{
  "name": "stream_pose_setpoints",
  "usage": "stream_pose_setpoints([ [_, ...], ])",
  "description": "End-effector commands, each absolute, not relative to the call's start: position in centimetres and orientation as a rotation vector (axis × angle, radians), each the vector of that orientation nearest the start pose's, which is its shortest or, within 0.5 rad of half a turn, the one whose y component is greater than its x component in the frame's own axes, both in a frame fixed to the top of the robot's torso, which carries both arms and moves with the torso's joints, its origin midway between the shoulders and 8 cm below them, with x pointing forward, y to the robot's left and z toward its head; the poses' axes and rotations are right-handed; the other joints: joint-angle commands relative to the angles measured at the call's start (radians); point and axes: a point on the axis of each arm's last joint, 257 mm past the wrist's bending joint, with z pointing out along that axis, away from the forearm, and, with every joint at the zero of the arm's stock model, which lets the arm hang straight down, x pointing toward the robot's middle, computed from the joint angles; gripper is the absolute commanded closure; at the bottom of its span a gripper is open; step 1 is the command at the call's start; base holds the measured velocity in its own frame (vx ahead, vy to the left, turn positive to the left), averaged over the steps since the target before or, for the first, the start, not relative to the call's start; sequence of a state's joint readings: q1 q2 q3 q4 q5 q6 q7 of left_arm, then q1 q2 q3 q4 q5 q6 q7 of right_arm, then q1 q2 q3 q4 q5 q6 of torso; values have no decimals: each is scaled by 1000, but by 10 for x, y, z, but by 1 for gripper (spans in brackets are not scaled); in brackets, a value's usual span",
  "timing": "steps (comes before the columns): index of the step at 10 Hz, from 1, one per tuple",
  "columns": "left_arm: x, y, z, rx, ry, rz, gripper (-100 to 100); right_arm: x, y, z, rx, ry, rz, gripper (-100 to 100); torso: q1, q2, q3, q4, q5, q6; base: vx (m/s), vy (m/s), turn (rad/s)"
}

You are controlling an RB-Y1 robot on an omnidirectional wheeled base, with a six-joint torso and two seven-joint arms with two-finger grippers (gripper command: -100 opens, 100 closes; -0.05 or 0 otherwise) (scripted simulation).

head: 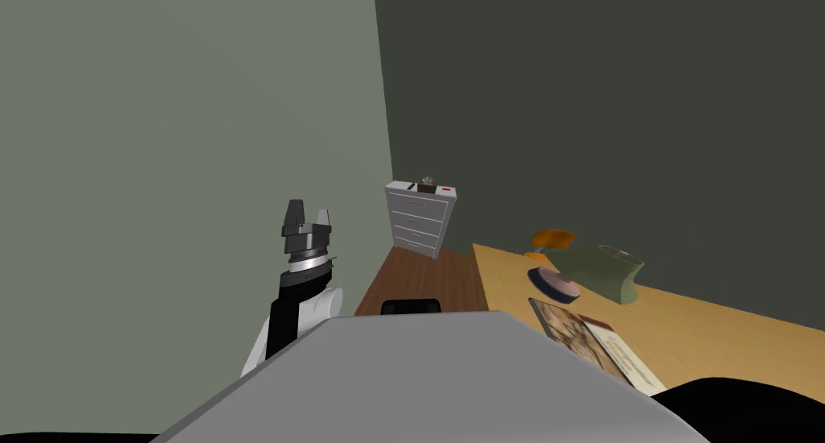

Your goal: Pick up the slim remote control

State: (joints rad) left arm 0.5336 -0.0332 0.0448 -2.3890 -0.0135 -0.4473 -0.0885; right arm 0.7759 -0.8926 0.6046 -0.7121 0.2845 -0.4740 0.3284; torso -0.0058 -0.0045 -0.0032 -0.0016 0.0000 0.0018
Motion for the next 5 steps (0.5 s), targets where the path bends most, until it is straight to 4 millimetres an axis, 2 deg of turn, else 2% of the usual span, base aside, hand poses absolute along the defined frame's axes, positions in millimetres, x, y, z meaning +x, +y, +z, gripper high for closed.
stream_pose_setpoints([
  [1, 325, 296, 53, -612, 595, -1157, 0, -221, -530, -528, 235, 3107, -9, 100, 0, 0, 0, 0, 0, 0, 139, -11, -201],
  [2, 325, 296, 53, -612, 595, -1157, 0, -222, -531, -526, 176, 3111, -8, 100, 2, 1, 1, 0, 0, -2, 164, 9, -368],
  [3, 325, 296, 53, -612, 595, -1157, 0, -222, -531, -526, 147, 3113, -8, 100, 4, 0, 0, 0, 0, 0, 139, 6, -222],
  [4, 325, 296, 53, -612, 595, -1157, 0, -222, -530, -526, 174, 3112, -8, 100, 3, 1, 1, 0, 1, -2, 48, 5, -19],
  [5, 325, 295, 53, -612, 595, -1157, 0, -223, -530, -526, 166, 3113, -6, 0, 3, 5, 3, 1, 1, -2, 10, 2, 6],
])
